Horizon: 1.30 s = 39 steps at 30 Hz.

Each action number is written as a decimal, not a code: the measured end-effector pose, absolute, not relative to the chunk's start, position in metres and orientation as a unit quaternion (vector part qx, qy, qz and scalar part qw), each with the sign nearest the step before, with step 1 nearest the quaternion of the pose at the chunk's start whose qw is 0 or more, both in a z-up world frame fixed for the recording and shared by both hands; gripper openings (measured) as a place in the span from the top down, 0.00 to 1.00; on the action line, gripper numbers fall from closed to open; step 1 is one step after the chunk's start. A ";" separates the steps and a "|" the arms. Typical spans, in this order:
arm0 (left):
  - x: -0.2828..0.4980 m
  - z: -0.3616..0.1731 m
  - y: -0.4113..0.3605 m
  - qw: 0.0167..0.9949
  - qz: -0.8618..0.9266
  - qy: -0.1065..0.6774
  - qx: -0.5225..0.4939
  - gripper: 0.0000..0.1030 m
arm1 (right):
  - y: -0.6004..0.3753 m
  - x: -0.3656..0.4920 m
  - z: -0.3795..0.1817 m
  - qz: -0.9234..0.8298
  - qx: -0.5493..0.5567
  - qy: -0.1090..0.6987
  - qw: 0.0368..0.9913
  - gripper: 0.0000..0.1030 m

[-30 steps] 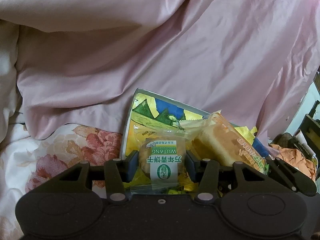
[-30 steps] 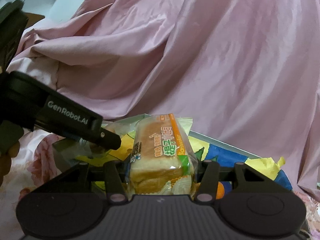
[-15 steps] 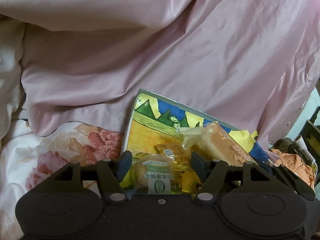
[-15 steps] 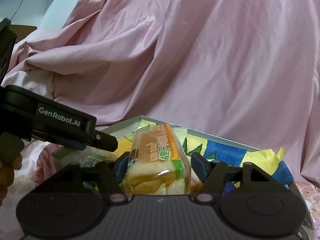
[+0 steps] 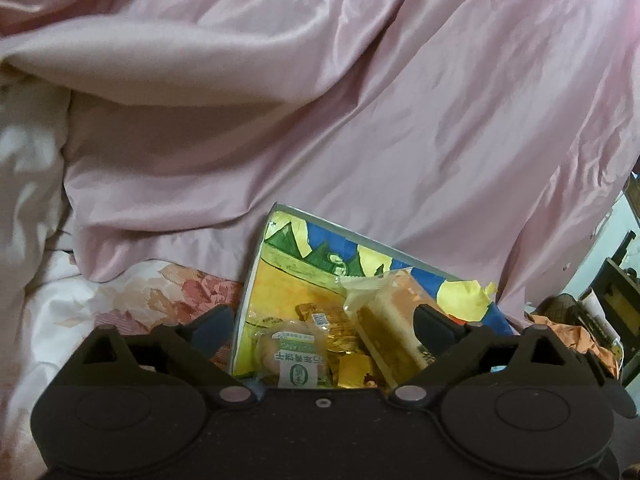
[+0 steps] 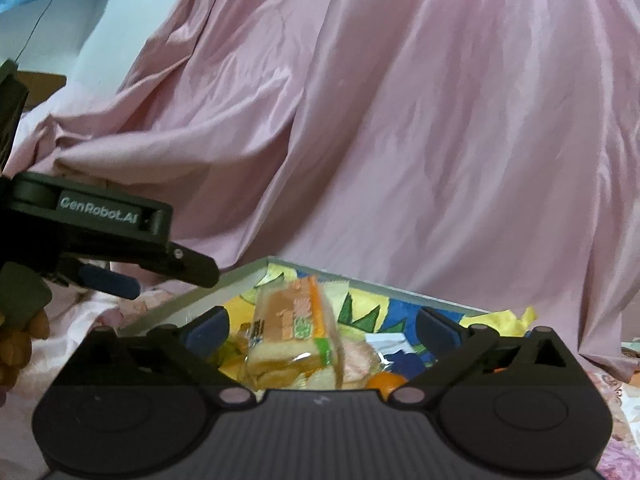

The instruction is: Organize snacks

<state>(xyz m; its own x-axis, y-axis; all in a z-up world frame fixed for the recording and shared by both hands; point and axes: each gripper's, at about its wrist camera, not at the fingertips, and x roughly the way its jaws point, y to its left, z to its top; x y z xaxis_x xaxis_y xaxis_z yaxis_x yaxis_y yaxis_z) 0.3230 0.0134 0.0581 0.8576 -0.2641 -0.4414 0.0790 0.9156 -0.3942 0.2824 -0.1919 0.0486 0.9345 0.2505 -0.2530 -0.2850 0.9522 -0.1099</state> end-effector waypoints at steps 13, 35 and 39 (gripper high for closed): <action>0.288 0.093 0.005 0.958 -0.082 0.225 -0.155 0.01 | -0.213 0.253 0.089 0.116 -0.029 0.104 0.987 0.00; 0.195 0.116 -0.008 0.972 -0.061 0.186 -0.127 0.01 | -0.247 0.172 0.120 0.073 0.015 0.064 0.995 0.00; 0.176 0.114 -0.011 0.974 -0.061 0.181 -0.122 0.01 | -0.251 0.156 0.115 0.069 0.013 0.065 0.995 0.00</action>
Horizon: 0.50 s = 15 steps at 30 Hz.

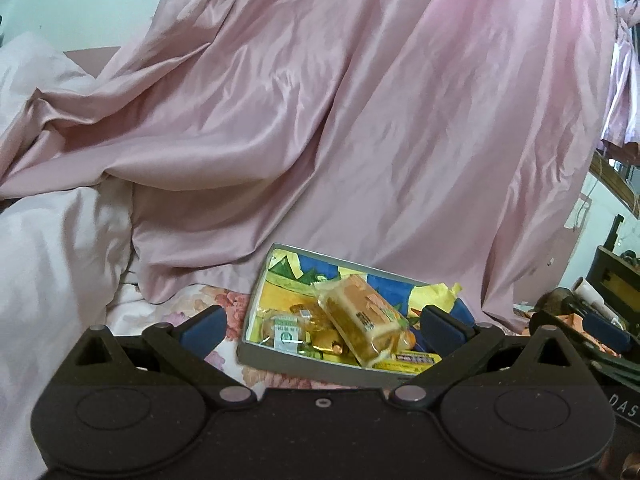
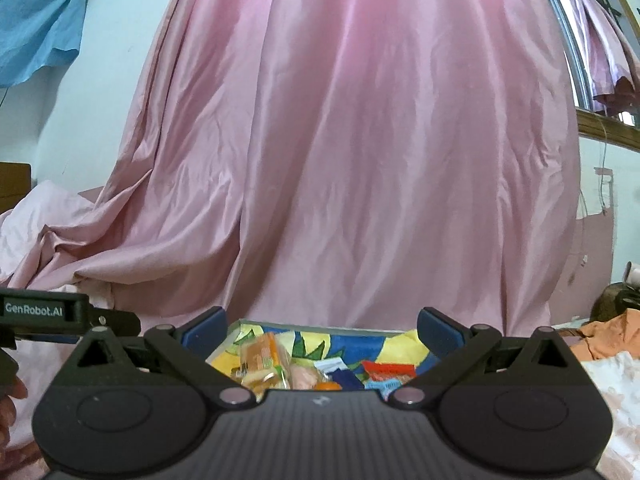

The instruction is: Organize snacks

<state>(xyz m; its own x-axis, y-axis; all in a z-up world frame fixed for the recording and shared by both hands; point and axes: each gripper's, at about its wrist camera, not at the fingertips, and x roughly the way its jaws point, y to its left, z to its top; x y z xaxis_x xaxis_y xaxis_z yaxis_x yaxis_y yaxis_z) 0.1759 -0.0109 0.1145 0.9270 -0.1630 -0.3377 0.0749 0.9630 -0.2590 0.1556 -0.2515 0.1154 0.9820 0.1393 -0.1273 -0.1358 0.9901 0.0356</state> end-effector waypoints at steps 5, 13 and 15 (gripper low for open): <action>0.152 0.111 -0.018 0.982 -0.053 0.162 -0.087 0.01 | -0.255 0.135 0.111 0.059 0.023 0.063 0.996 0.00; 0.123 0.100 -0.023 0.984 -0.053 0.155 -0.067 0.01 | -0.258 0.105 0.104 0.048 0.031 0.056 0.997 0.00; 0.117 0.097 -0.023 0.984 -0.053 0.156 -0.069 0.01 | -0.259 0.099 0.102 0.047 0.032 0.056 0.997 0.00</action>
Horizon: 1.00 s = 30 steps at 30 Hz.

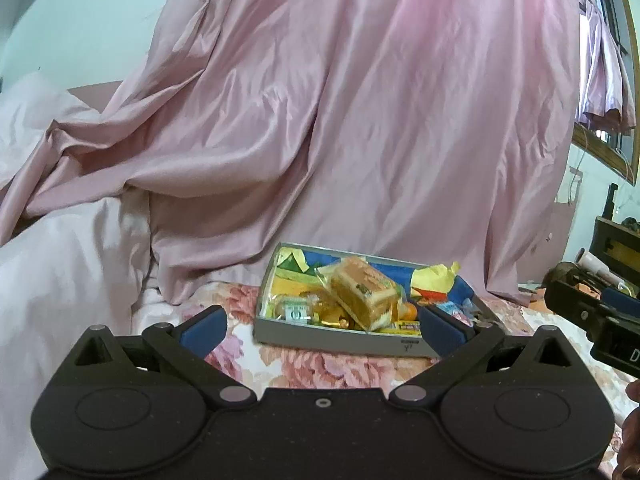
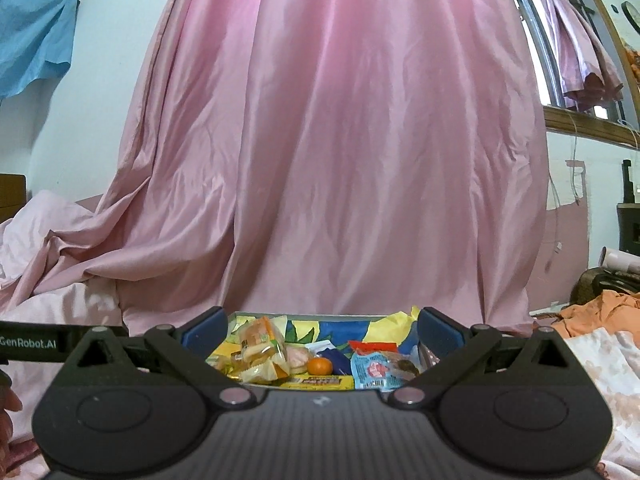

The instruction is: Organize snacks

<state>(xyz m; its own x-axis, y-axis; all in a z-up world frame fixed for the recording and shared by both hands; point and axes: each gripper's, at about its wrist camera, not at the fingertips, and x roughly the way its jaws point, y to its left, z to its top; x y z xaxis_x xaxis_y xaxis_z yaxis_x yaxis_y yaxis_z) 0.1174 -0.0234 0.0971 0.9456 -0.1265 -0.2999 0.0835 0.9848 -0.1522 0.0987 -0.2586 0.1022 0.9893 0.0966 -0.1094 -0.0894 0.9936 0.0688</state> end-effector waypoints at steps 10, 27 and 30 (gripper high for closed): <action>0.098 0.092 -0.021 0.985 -0.053 0.150 -0.065 0.01 | -0.256 0.076 0.095 0.043 0.033 0.061 0.997 0.00; 0.072 0.072 -0.014 0.983 -0.047 0.165 -0.066 0.01 | -0.251 0.052 0.072 0.045 0.029 0.087 0.995 0.00; 0.068 0.068 -0.013 0.983 -0.046 0.167 -0.067 0.01 | -0.250 0.048 0.068 0.044 0.029 0.094 0.994 0.00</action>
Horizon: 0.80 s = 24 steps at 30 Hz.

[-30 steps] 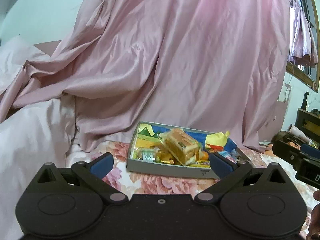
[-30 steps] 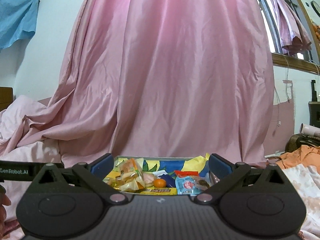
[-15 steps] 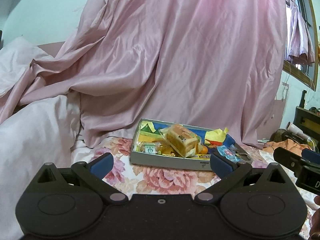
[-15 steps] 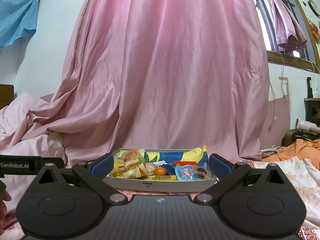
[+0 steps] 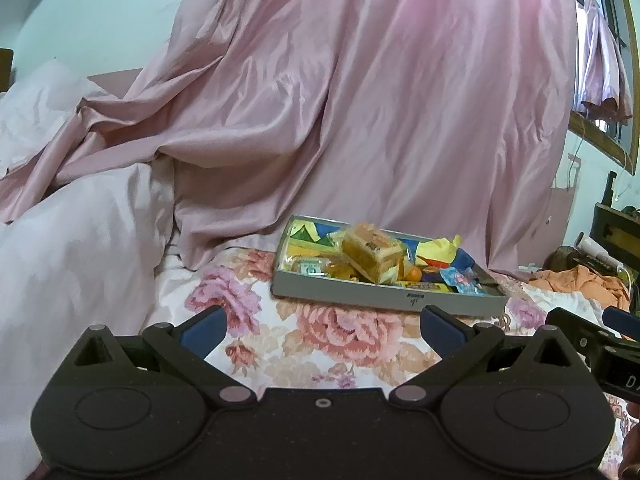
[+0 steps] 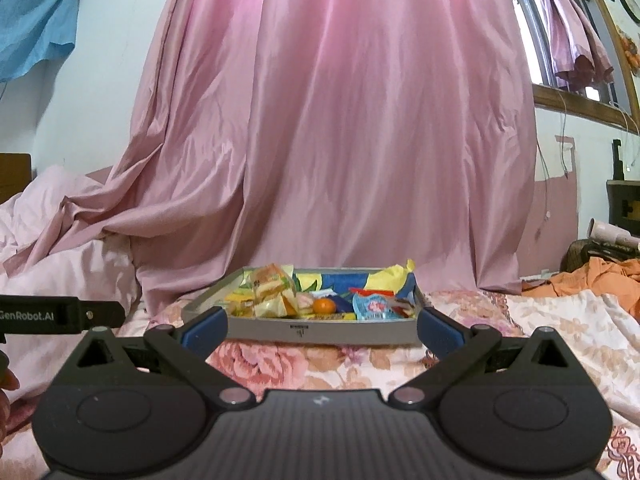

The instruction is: Organize snacks

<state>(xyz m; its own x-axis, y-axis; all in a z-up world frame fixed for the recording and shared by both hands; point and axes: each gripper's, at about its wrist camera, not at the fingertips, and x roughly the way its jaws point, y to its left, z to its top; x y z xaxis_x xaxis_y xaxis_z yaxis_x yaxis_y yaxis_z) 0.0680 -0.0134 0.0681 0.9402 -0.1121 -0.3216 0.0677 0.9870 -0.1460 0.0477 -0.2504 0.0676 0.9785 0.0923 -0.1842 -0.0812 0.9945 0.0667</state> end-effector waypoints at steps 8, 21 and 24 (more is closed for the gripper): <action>0.057 0.058 -0.013 0.982 -0.046 0.171 -0.063 0.01 | -0.244 0.041 0.060 0.036 0.024 0.112 0.993 0.00; 0.044 0.044 -0.006 0.982 -0.050 0.173 -0.056 0.01 | -0.237 0.029 0.052 0.035 0.019 0.122 0.992 0.00; 0.041 0.042 -0.004 0.982 -0.050 0.174 -0.050 0.01 | -0.236 0.028 0.051 0.036 0.019 0.125 0.991 0.00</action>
